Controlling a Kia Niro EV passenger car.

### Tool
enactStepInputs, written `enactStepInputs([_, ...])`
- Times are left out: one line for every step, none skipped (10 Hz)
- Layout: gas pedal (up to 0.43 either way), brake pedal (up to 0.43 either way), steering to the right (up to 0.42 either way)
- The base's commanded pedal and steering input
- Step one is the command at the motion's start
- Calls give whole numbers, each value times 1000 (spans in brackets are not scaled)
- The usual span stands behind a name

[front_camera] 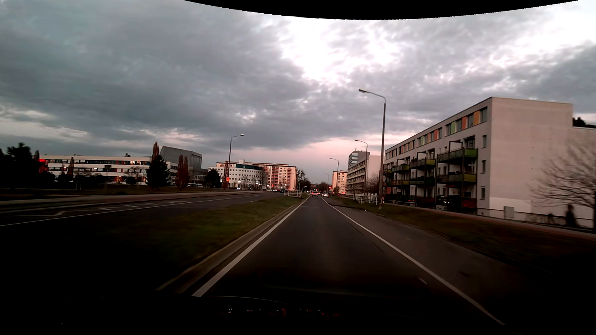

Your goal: Follow the waypoints while adhering to traffic rules and regulations

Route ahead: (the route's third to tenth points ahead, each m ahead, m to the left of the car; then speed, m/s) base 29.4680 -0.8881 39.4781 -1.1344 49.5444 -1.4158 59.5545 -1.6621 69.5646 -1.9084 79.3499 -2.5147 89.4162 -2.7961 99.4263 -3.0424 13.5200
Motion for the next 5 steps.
enactStepInputs([110,0,2])
enactStepInputs([110,0,0])
enactStepInputs([110,0,0])
enactStepInputs([110,0,-1])
enactStepInputs([110,0,-1])
